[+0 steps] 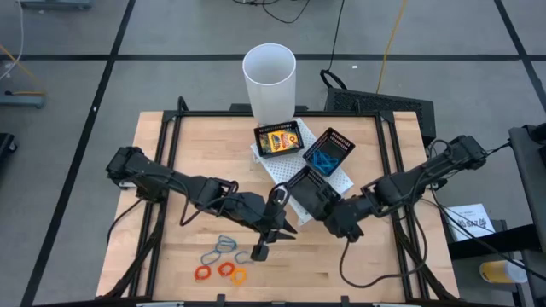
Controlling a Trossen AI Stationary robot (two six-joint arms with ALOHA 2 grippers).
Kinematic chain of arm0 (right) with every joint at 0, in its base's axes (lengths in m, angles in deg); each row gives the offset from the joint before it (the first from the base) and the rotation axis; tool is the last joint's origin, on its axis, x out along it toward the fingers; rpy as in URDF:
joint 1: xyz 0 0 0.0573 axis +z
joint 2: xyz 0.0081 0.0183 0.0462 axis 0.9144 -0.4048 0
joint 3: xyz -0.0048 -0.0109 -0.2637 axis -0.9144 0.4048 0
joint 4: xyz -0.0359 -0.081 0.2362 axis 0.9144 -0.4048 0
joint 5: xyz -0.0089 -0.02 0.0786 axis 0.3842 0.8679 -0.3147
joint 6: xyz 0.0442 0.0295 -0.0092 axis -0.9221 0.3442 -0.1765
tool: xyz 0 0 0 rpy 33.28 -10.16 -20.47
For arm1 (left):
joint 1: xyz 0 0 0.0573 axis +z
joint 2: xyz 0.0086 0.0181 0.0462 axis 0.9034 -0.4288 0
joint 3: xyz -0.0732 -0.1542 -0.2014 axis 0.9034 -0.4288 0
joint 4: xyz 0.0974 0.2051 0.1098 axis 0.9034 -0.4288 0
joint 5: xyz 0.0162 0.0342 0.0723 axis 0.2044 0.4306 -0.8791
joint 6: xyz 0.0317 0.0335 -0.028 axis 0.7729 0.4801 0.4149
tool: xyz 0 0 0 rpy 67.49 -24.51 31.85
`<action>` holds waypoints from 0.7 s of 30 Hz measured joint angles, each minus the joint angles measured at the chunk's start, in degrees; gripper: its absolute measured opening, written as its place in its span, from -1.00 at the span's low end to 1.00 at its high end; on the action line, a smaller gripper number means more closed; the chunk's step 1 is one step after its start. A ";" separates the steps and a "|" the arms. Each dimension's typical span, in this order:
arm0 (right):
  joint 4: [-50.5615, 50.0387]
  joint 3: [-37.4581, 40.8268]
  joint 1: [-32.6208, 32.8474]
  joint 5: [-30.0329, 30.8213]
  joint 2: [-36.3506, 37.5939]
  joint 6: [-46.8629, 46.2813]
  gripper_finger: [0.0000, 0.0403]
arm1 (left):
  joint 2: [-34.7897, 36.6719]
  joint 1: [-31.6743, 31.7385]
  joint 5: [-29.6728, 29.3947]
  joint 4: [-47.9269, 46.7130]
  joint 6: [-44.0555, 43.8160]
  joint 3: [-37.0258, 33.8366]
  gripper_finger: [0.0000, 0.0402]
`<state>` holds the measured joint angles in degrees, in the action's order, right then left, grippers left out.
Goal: Pick & Place Office Desk Supplies
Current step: Put the black bin on the shelf, then adjust the black bins on the shelf
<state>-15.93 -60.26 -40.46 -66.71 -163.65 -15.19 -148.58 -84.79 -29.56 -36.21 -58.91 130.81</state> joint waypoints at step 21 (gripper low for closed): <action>14.42 1.76 -0.38 -5.15 0.00 -0.76 -0.28 | 0.99 -0.93 -0.03 -0.86 2.71 -0.02 -0.64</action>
<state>-1.51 -58.50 -40.84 -71.86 -163.65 -15.95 -147.59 -85.72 -29.58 -37.06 -56.20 130.79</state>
